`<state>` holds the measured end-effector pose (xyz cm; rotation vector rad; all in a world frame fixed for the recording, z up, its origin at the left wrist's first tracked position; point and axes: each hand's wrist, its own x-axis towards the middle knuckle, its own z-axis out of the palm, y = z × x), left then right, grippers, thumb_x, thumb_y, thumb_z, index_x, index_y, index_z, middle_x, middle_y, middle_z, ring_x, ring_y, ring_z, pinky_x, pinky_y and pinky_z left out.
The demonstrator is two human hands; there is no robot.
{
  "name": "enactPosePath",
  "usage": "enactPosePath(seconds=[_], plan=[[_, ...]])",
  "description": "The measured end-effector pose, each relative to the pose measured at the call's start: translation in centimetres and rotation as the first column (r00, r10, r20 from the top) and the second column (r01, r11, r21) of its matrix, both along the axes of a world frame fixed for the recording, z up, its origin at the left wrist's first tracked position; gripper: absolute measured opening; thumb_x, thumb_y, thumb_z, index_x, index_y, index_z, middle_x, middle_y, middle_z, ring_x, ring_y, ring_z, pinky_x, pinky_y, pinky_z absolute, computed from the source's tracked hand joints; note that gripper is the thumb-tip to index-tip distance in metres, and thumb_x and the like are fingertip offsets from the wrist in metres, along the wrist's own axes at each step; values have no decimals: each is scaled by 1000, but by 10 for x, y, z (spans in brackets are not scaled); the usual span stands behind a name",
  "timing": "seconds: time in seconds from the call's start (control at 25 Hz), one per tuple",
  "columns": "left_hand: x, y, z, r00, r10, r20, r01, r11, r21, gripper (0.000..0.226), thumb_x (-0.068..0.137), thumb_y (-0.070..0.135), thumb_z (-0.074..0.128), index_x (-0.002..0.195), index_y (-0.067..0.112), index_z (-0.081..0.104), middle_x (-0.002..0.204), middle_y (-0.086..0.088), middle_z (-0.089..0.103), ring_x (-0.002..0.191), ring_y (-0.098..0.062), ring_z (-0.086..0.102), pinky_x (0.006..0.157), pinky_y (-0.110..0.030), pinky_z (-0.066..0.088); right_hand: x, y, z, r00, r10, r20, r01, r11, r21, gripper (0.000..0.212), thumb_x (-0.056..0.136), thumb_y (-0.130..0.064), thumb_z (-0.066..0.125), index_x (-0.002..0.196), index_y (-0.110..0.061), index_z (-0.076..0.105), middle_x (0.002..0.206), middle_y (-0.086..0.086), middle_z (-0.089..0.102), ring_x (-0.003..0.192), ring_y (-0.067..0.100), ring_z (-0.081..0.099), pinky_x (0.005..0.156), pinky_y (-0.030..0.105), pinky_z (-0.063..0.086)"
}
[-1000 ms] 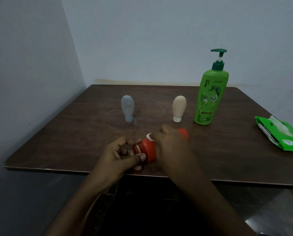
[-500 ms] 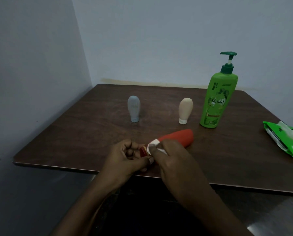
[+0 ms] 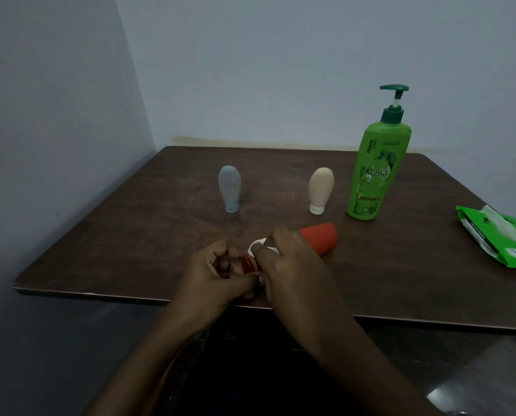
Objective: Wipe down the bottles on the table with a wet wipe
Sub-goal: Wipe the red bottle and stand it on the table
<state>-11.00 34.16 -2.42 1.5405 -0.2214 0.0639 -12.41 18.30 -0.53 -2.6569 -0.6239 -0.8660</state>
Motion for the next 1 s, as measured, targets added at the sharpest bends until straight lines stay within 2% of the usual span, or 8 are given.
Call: enactPosePath(seconds=[0.12, 0.2, 0.4, 0.52, 0.6, 0.68, 0.84, 1.0], plan=[[0, -1, 0, 1000, 11, 10, -11, 1000, 22, 31, 74, -8, 85, 83, 3, 57, 63, -15, 65, 57, -28, 64, 56, -32, 54, -20, -4, -25, 999, -27, -21, 29, 996, 82, 38, 87, -5, 61, 124, -7, 65, 97, 4, 58, 85, 20, 54, 70, 31, 47], [1, 0, 0, 1000, 12, 24, -13, 999, 31, 32, 72, -5, 86, 84, -2, 57, 64, -17, 64, 58, -28, 64, 57, -33, 55, -29, -5, -33, 999, -28, -24, 30, 996, 88, 40, 86, -4, 64, 126, -6, 64, 97, 4, 58, 86, 21, 54, 73, 31, 47], [-5, -2, 1, 995, -32, 96, 29, 999, 29, 24, 66, 0, 82, 76, 17, 67, 67, -22, 64, 65, -24, 59, 57, -27, 54, -8, 8, -1, 999, -17, 46, 17, 1000, 4, 29, 83, -14, 48, 102, -11, 71, 91, 3, 58, 81, 20, 53, 69, 30, 43], [-4, -2, -1, 995, -25, 96, 21, 999, 35, 26, 63, 9, 85, 75, 15, 64, 65, -21, 60, 64, -24, 55, 60, -36, 51, 3, 6, 10, 1000, 21, 3, -20, 998, -65, 17, 77, -16, 52, 80, -16, 69, 84, 2, 56, 77, 20, 54, 66, 31, 41], [-4, -3, -1, 998, -22, 59, 21, 1000, 24, 31, 65, 8, 88, 75, 14, 60, 64, -12, 62, 63, -28, 57, 63, -44, 50, 12, -12, 11, 996, -30, -86, 26, 999, -42, 13, 75, -14, 67, 87, -15, 72, 87, 4, 57, 78, 23, 57, 65, 34, 47], [-4, -2, -1, 999, -7, 54, 4, 998, 58, 35, 67, 4, 90, 74, 17, 58, 63, -6, 65, 62, -30, 60, 62, -39, 51, 28, -34, 7, 991, -104, -85, 103, 994, -24, 16, 78, -12, 69, 91, -11, 76, 86, 8, 60, 76, 29, 61, 64, 33, 50], [-2, -2, -5, 998, 52, 44, -55, 995, 81, 34, 74, 0, 88, 82, 12, 58, 67, -7, 68, 63, -29, 66, 60, -35, 54, 56, -73, 9, 943, -276, -185, 284, 959, 18, 23, 93, -17, 60, 110, -15, 75, 100, 13, 64, 90, 34, 63, 66, 28, 32], [-8, -8, -8, 975, 186, 120, -200, 972, 121, 29, 84, 6, 83, 101, 25, 70, 102, 2, 77, 95, -18, 72, 88, -46, 61, 51, -103, 6, 923, -327, -202, 371, 896, 244, 21, 92, -10, 62, 107, -13, 77, 91, 17, 65, 86, 35, 62, 68, 35, 43]])
